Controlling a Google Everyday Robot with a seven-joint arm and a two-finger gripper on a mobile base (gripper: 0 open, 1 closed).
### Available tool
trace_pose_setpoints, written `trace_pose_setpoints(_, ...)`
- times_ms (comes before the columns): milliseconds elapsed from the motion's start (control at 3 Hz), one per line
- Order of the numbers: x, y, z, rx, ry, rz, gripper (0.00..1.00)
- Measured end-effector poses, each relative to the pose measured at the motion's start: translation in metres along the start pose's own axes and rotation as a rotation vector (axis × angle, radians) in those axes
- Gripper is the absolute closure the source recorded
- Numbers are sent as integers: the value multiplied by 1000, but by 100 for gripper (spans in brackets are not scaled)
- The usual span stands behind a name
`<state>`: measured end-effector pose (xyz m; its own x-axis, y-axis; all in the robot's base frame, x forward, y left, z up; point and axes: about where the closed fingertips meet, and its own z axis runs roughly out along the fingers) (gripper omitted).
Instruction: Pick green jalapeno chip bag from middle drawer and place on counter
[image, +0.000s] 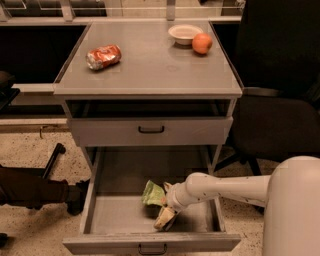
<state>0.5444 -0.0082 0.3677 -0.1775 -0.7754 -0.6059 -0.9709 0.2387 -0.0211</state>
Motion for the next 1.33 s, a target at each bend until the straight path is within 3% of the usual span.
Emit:
trace_pose_setpoints(333, 0, 0, 1, -1, 0, 1, 19)
trace_pose_setpoints(1000, -1, 2, -6, 3, 1, 4, 65)
trace_pose_setpoints(1333, -24, 2, -50, 15, -25, 4, 88)
